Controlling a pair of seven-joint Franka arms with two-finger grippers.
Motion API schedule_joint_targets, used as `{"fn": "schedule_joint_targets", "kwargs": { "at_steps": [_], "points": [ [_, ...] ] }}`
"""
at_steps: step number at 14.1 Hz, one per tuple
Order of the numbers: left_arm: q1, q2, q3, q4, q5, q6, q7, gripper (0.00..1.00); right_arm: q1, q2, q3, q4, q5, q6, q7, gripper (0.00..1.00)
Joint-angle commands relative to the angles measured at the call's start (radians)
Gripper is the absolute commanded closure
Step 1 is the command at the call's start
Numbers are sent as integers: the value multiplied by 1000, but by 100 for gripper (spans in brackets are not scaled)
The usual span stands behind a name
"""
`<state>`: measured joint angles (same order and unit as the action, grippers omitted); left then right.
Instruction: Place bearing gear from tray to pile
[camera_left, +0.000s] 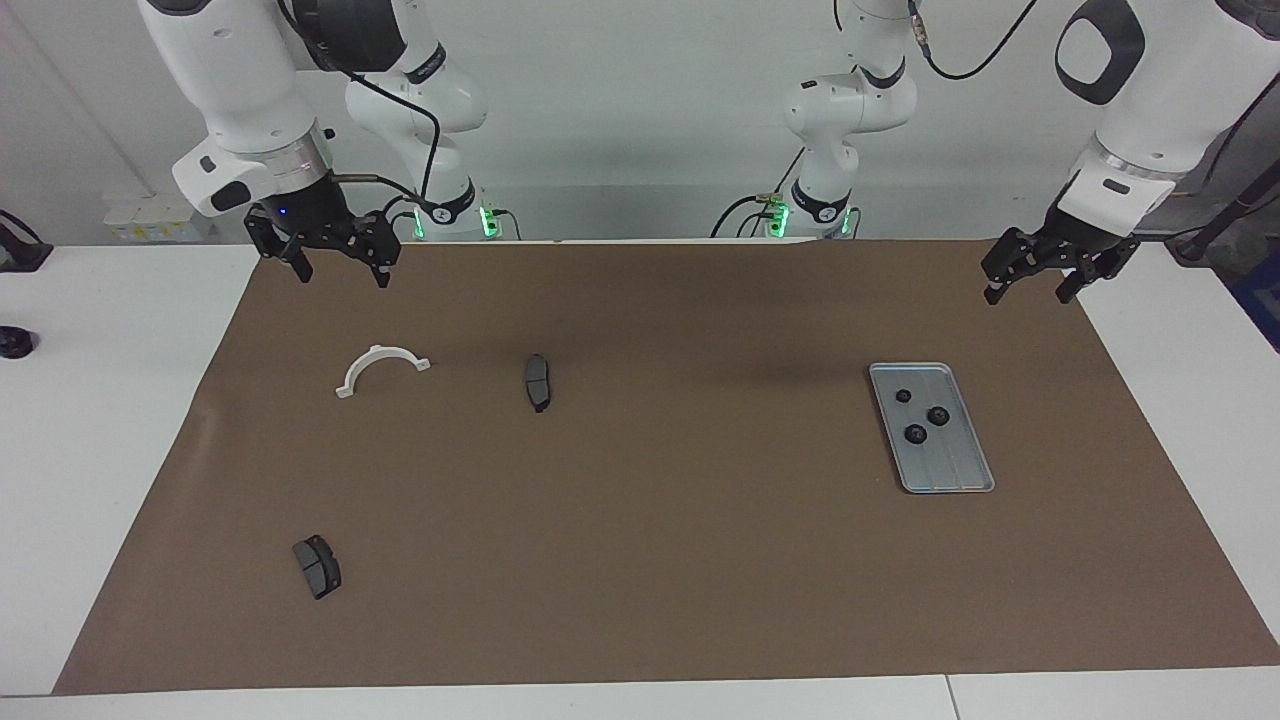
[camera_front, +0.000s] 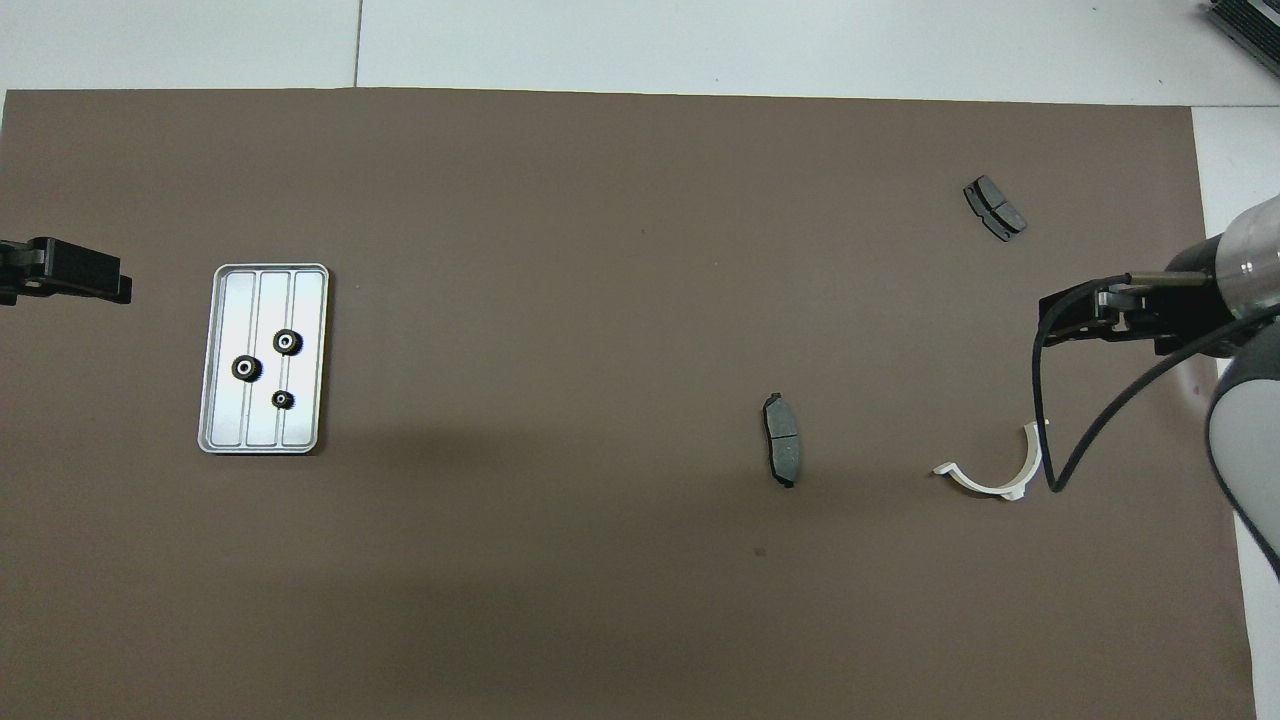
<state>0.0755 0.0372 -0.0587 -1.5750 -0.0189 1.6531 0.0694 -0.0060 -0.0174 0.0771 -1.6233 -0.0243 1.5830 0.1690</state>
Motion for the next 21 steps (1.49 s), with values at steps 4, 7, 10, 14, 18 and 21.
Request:
{"fn": "schedule_joint_targets", "kwargs": {
  "at_steps": [4,7,10,14,18,21],
  "points": [
    [13,-16,-1,-19,10,-1,15,0,-11,-4,4,5,23,-12,-31,0],
    [18,-19,-3,-30,8,13,15,0,-11,-4,4,5,23,-14,-31,0],
    [17,-10,-3,-62,7,34,12,0,-11,-4,4,5,23,-12,-31,0],
    [6,33,-4,-235,7,270,10,0,-11,-4,4,5,23,-14,-31,0],
    [3,89,-4,-336,7,471,4,0,-11,-4,4,5,23,-14,-31,0],
    [-19,168,-4,-370,7,577,-32,3,-11,-4,4,5,23,-14,-31,0]
  ]
}}
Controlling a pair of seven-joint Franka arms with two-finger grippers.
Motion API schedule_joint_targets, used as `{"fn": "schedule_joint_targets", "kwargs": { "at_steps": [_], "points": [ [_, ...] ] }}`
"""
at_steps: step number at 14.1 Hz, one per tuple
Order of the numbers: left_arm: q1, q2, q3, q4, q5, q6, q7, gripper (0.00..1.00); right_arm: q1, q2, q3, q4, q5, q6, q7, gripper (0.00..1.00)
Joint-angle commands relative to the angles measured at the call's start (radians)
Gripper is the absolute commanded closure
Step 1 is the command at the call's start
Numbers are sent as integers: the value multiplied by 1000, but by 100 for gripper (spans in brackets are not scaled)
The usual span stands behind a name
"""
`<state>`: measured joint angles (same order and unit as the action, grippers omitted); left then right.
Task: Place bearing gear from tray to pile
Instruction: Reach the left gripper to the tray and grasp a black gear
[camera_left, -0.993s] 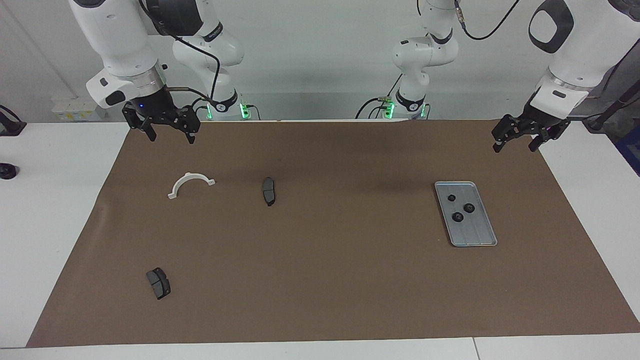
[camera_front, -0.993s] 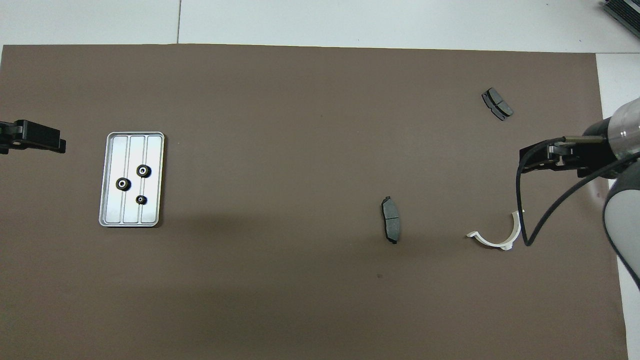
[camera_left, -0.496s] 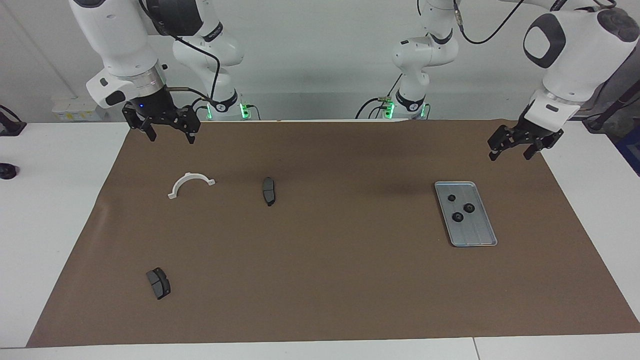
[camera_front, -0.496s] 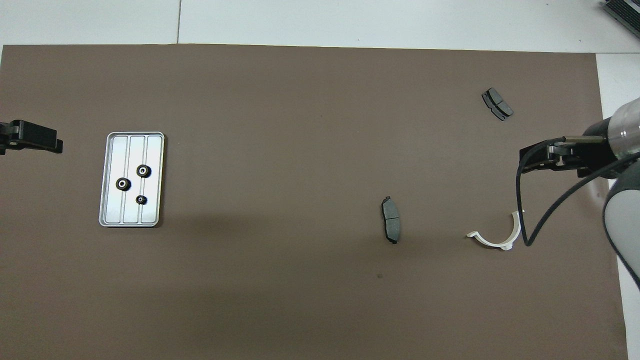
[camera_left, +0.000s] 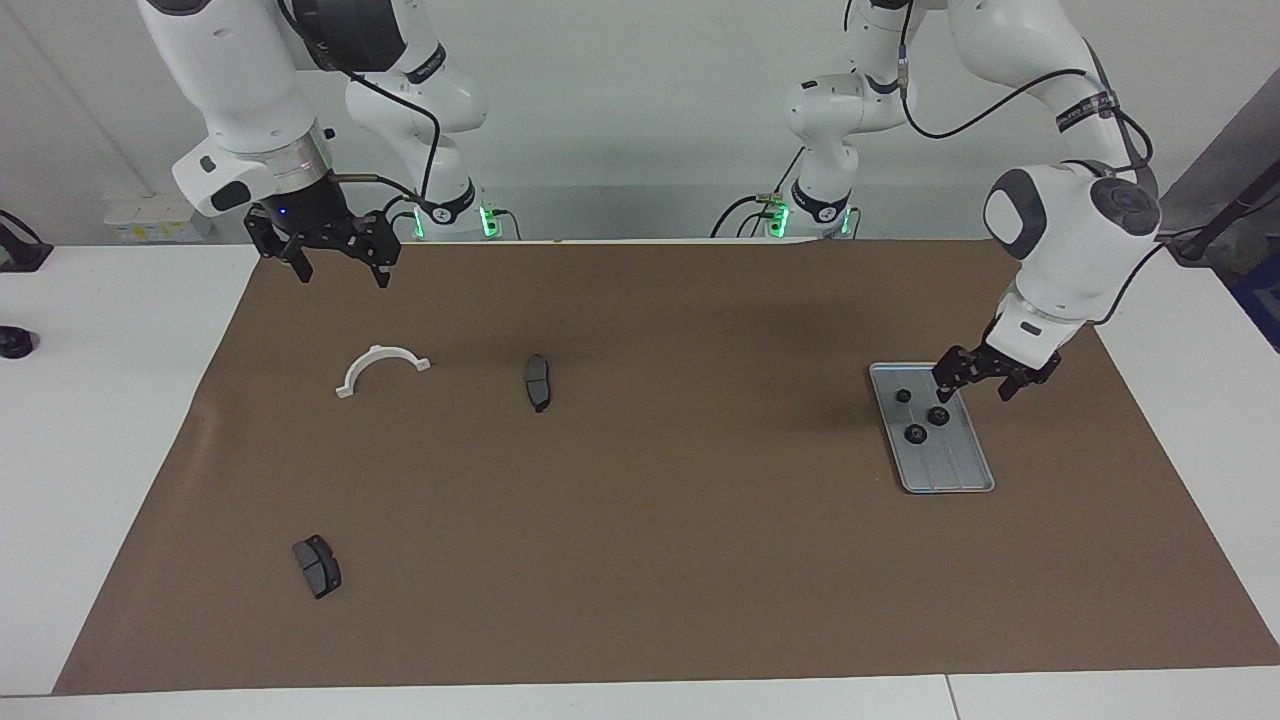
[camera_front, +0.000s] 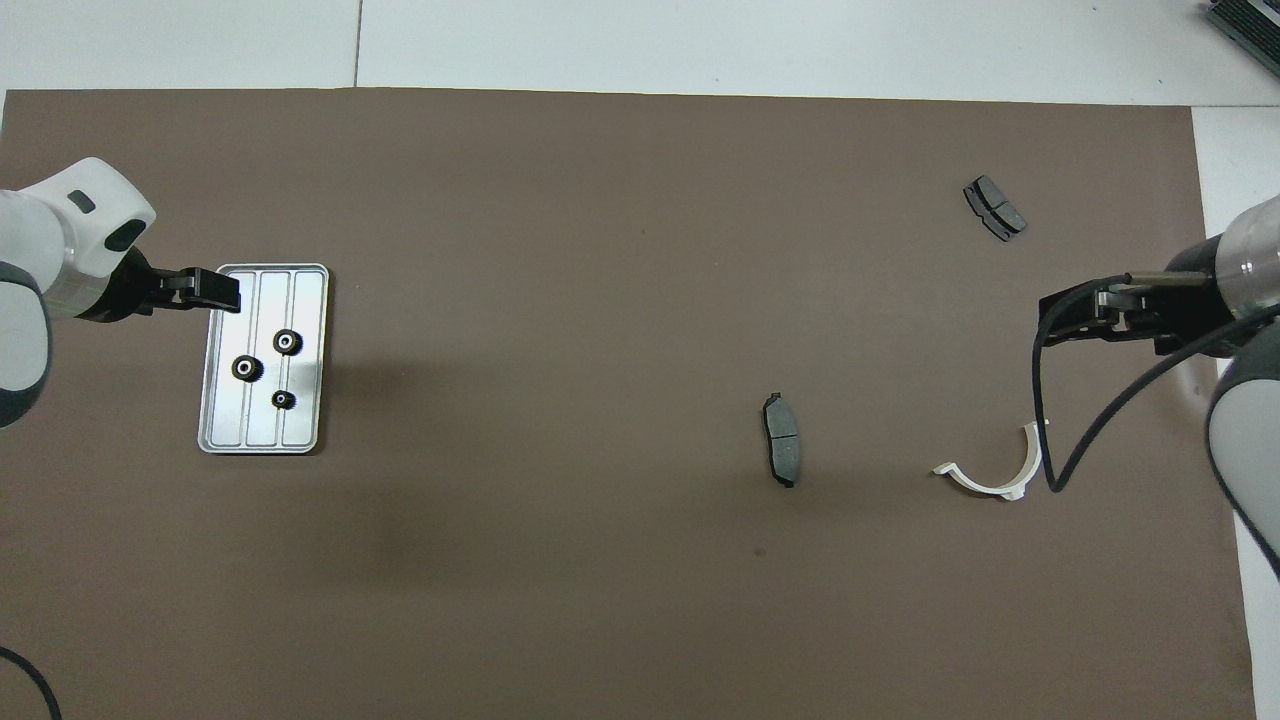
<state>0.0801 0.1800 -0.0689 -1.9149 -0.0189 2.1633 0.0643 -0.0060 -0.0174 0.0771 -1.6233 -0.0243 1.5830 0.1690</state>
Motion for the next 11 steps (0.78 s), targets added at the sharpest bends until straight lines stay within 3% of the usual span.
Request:
{"fn": "schedule_joint_targets", "kwargs": {
  "at_steps": [1,5,11],
  "points": [
    [-25,36,6,-42,7,85,-29,7,-11,-4,4,5,23,-12,-31,0],
    [-34,81,6,-94,7,154,-28,30,-11,-4,4,5,23,-14,-31,0],
    [-40,99,6,-131,5,201,-21,39,-11,-4,4,5,23,-14,-31,0]
  ]
}}
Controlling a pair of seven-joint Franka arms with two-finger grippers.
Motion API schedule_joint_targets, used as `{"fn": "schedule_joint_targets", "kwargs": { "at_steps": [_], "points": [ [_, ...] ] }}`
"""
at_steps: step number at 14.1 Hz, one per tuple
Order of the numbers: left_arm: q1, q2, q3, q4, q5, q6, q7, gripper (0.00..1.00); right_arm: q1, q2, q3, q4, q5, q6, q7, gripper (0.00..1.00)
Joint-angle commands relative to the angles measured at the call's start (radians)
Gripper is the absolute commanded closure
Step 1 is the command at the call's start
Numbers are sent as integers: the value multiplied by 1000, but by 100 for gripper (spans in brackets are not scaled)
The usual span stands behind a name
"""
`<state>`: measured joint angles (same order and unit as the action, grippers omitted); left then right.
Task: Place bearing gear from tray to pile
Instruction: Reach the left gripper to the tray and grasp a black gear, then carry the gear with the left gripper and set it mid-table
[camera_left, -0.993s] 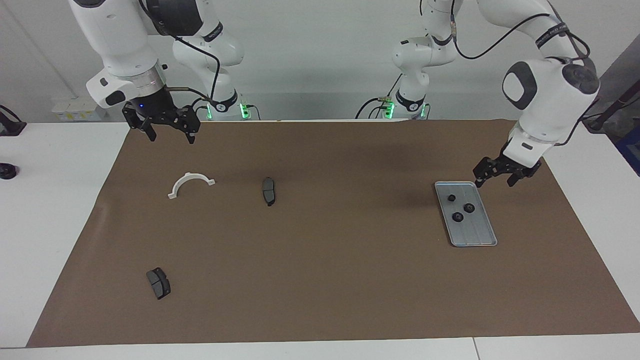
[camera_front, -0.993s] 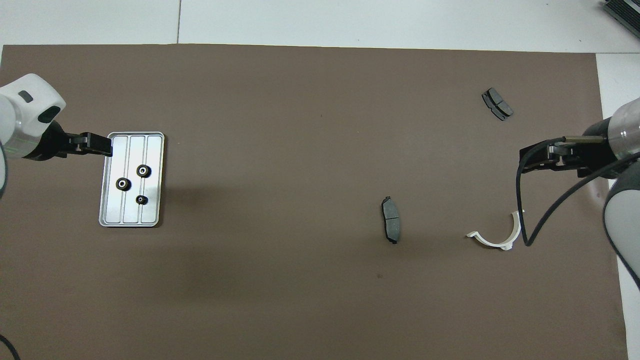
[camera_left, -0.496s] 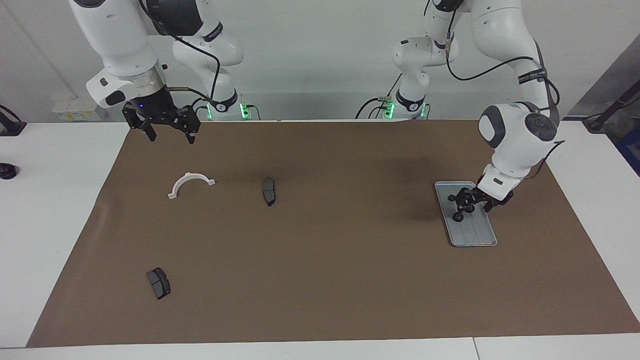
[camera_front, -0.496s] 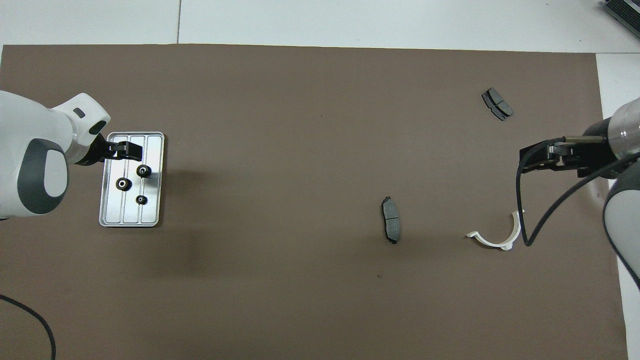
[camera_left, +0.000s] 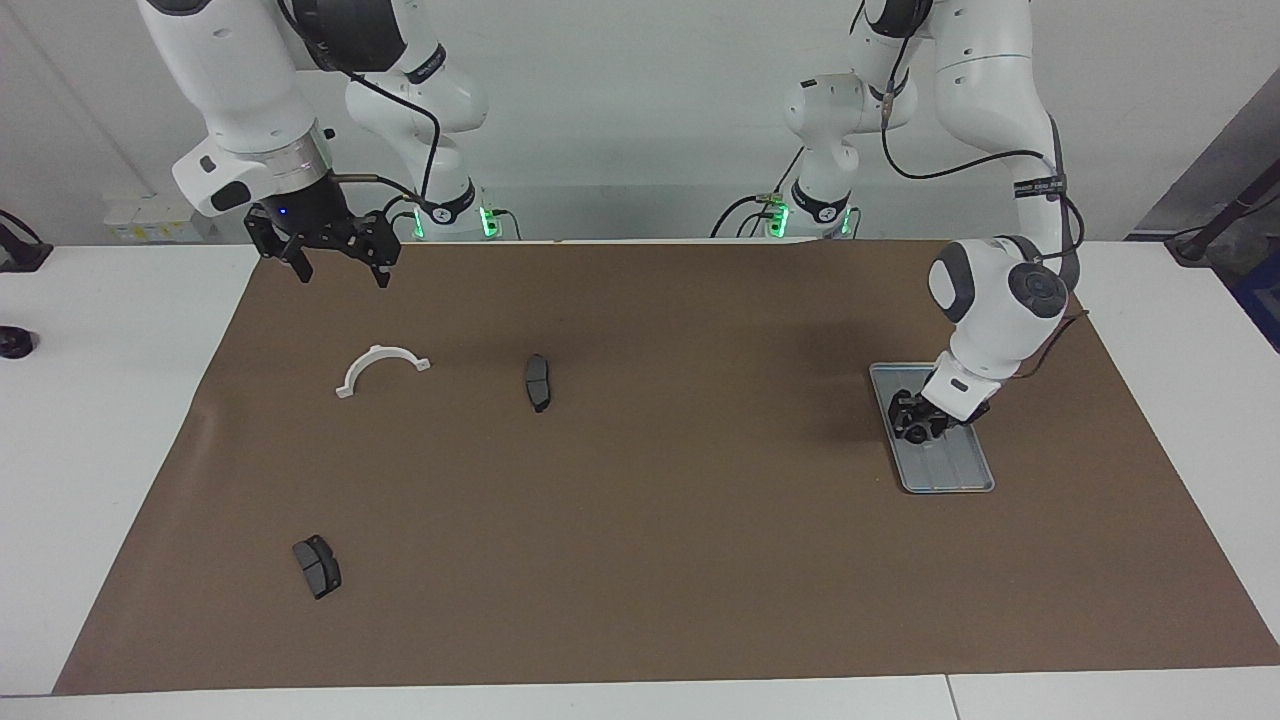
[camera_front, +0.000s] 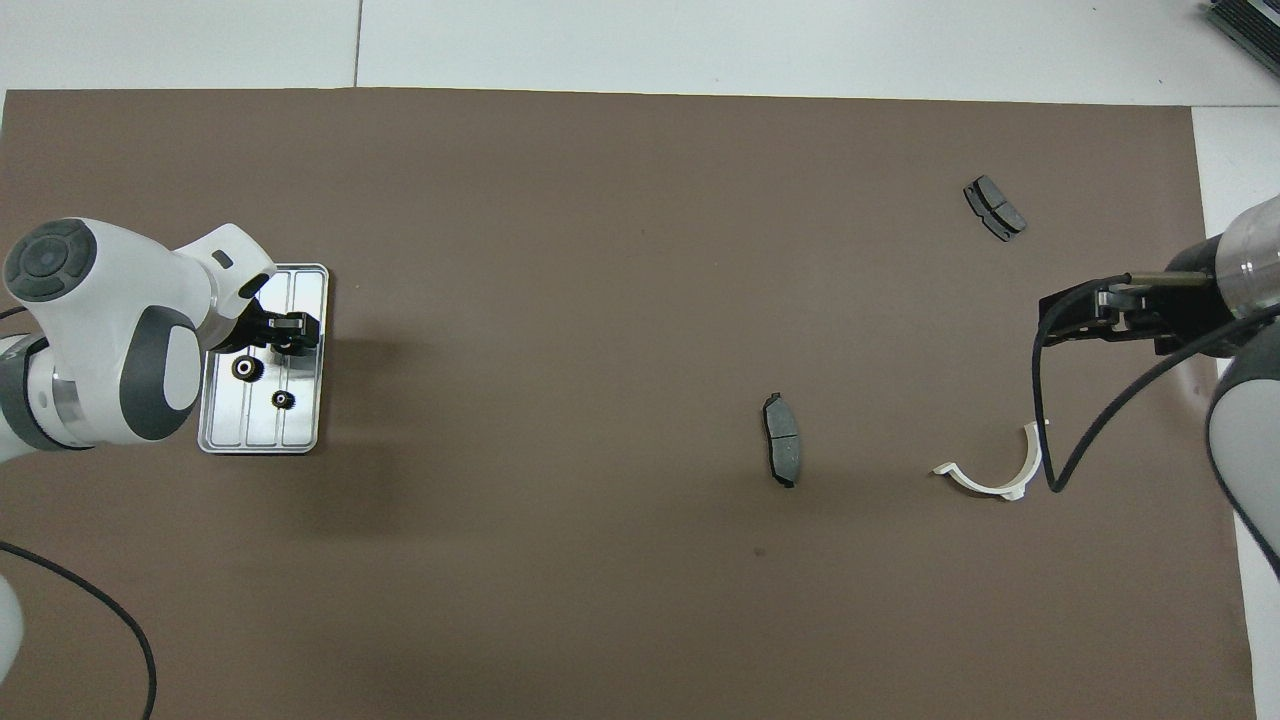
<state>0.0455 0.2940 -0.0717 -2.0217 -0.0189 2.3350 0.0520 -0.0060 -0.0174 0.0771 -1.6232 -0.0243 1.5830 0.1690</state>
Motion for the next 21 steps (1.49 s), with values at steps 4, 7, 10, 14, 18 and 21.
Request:
{"fn": "schedule_joint_targets", "kwargs": {
  "at_steps": [4,7,10,14,18,21],
  "points": [
    [-3,-24,9,-60,7,30,-8,49,-11,-4,4,5,23,-12,-31,0],
    [-1,-26,9,-66,7,30,-8,63,-11,-4,4,5,23,-14,-31,0],
    [-4,-18,7,-35,7,20,-9,85,-11,-4,4,5,23,-14,-31,0],
    [-18,17,1,128,-3,-95,-18,100,-11,-4,4,5,23,-14,-31,0],
    [-158,37,3,206,-4,-140,-217,100,-11,-4,4,5,23,-14,-31,0],
    [-316,37,3,202,-4,-126,-420,100,-6,-4,4,5,23,-14,-32,0]
  ]
}}
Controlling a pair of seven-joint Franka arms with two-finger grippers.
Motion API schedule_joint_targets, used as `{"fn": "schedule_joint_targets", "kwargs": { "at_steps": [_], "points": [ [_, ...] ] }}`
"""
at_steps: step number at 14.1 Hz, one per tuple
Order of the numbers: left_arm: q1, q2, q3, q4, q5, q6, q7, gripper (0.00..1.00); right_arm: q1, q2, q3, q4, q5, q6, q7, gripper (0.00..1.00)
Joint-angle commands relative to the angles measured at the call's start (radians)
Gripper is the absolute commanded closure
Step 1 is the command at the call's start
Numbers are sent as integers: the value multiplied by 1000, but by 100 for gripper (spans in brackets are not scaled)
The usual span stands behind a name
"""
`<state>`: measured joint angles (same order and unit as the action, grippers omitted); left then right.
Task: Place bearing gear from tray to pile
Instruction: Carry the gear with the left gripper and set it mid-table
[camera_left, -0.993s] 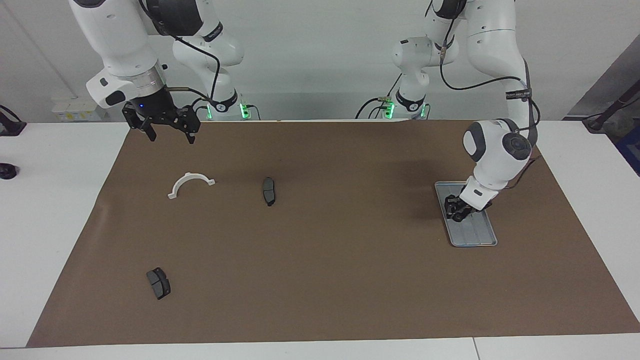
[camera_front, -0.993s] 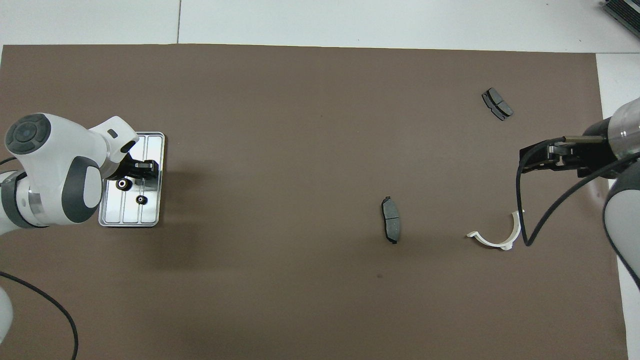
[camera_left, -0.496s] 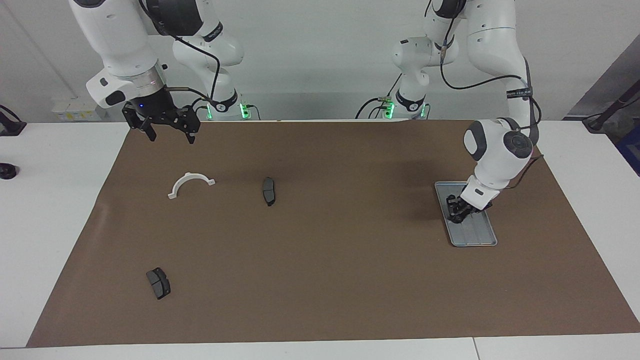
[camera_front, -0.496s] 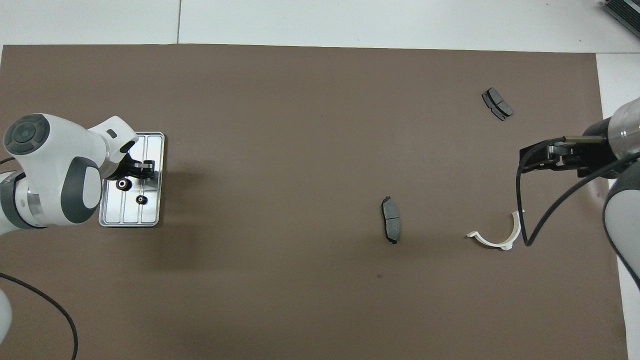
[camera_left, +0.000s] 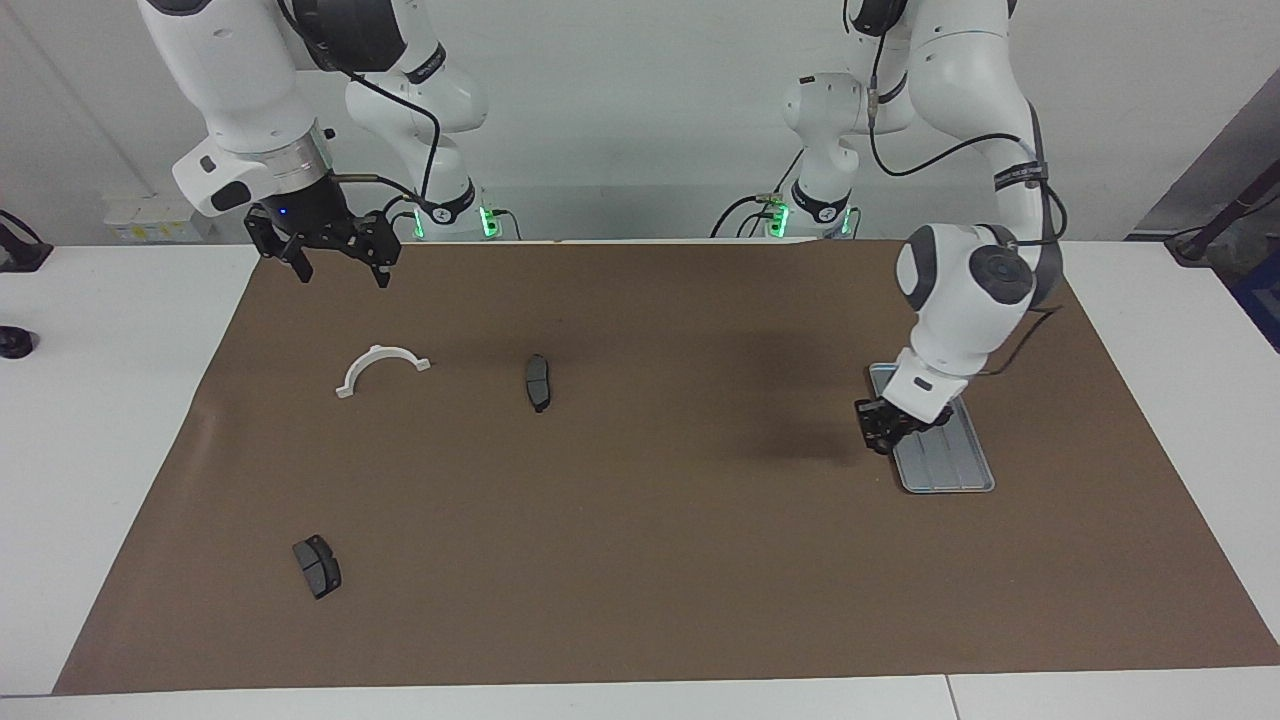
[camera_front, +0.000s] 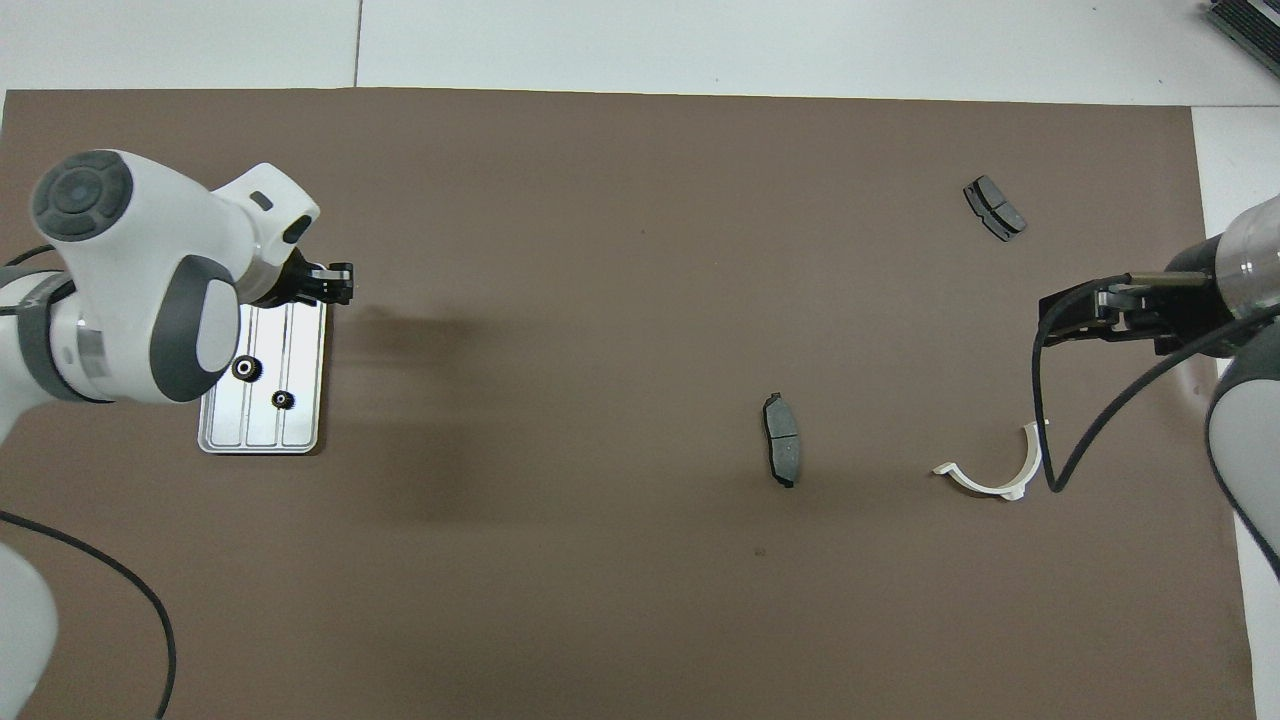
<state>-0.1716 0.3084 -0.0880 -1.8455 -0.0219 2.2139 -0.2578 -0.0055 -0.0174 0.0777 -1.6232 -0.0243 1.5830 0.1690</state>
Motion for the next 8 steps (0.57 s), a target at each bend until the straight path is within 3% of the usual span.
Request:
{"fn": "schedule_joint_targets", "kwargs": {
  "at_steps": [1,8],
  "points": [
    [-146,23,17,22,-1,16,-160,100,-5,-4,4,5,23,-14,-32,0],
    [-411,99,17,23,-1,182,-284,100,-2,-4,11,5,26,-11,-34,0]
  ]
}}
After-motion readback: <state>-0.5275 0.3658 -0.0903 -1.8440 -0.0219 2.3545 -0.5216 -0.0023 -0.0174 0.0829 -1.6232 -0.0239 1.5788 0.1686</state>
